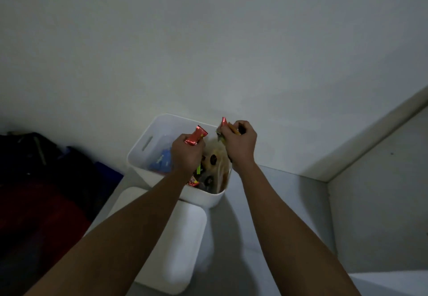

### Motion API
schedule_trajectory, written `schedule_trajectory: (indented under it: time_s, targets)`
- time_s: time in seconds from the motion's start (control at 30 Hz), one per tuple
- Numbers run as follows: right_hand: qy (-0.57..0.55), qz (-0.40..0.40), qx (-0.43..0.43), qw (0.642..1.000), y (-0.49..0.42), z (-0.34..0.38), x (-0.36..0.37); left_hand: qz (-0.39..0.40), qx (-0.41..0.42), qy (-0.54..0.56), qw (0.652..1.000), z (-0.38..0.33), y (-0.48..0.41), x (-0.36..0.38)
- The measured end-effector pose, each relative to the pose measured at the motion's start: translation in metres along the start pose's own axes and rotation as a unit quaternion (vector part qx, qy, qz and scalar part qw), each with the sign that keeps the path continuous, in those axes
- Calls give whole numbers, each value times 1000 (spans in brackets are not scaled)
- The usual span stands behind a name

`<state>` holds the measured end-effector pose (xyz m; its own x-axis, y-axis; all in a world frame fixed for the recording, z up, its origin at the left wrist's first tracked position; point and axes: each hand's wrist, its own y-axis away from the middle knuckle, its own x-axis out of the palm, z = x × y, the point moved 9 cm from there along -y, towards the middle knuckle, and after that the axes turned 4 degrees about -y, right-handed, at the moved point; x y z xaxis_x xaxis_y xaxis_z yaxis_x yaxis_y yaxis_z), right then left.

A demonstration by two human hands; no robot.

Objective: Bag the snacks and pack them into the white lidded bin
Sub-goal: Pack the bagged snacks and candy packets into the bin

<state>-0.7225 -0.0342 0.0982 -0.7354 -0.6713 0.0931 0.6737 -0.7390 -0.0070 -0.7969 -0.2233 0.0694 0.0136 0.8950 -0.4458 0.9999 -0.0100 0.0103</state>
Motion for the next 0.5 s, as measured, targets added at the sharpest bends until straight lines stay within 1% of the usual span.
schedule_trajectory:
  time_s: [0.07, 0.13, 0.2, 0.27, 0.33, 0.4, 0.5]
  targets:
    - [19, -1, 22, 1000, 2, -13, 19, 10, -3, 6, 1000, 5, -2, -1]
    - [19, -2, 47, 999, 4, -25, 30, 54, -24, 38, 998, 14, -4, 8]
    - [16, 11, 67, 998, 5, -32, 36, 98, -71, 78, 989, 30, -7, 20]
    - [17, 22, 84, 996, 5, -31, 37, 118, -112, 92, 982, 50, -14, 28]
    - [-3, 15, 92, 996, 3, -29, 32, 135, -140, 105, 975, 63, -18, 34]
    - [-6, 6, 94, 996, 1, -29, 27, 149, -151, 121, 970, 64, -17, 36]
    - [6, 9, 87, 996, 3, -30, 27, 157, -146, 121, 969, 47, -8, 30]
